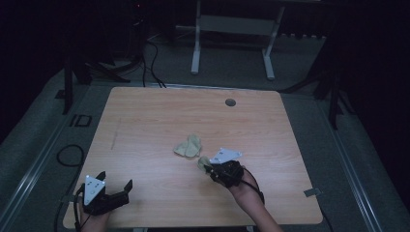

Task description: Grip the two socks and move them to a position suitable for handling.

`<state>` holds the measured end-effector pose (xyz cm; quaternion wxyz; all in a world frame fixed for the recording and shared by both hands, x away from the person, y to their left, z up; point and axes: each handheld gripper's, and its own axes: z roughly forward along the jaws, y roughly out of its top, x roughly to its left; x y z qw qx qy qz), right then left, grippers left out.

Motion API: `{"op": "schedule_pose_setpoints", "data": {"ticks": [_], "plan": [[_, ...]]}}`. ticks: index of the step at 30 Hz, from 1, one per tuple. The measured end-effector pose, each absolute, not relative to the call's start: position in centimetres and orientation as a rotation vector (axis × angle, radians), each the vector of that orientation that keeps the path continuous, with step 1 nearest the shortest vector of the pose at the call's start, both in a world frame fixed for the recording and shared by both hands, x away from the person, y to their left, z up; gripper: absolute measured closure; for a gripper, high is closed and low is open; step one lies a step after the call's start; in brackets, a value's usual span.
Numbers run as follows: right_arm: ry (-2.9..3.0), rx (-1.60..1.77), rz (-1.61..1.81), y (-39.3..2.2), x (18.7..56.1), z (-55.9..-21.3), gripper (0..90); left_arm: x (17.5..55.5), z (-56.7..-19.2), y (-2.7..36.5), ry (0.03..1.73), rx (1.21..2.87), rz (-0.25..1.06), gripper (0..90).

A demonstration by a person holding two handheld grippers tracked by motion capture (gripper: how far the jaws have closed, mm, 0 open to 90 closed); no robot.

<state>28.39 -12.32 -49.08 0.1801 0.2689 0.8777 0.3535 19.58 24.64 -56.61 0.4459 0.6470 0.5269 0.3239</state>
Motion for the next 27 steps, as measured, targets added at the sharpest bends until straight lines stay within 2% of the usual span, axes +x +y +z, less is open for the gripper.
{"op": "schedule_pose_setpoints", "data": {"ticks": [13,22,24,27], "plan": [[2.578,0.772,0.939,-11.0,25.7,-54.3,76.0,19.0,-55.9,21.8,1.221,1.648,0.772,1.7],[2.6,0.752,0.933,-10.3,24.8,-55.9,74.4,18.9,-56.0,19.6,1.129,1.7,0.679,1.7],[2.607,0.745,0.927,-10.3,24.7,-55.9,71.3,18.8,-55.9,19.2,1.128,1.701,0.682,1.6],[2.657,0.747,0.942,-10.2,24.9,-55.5,55.0,18.8,-55.8,18.1,1.126,1.701,0.612,1.7]]}}
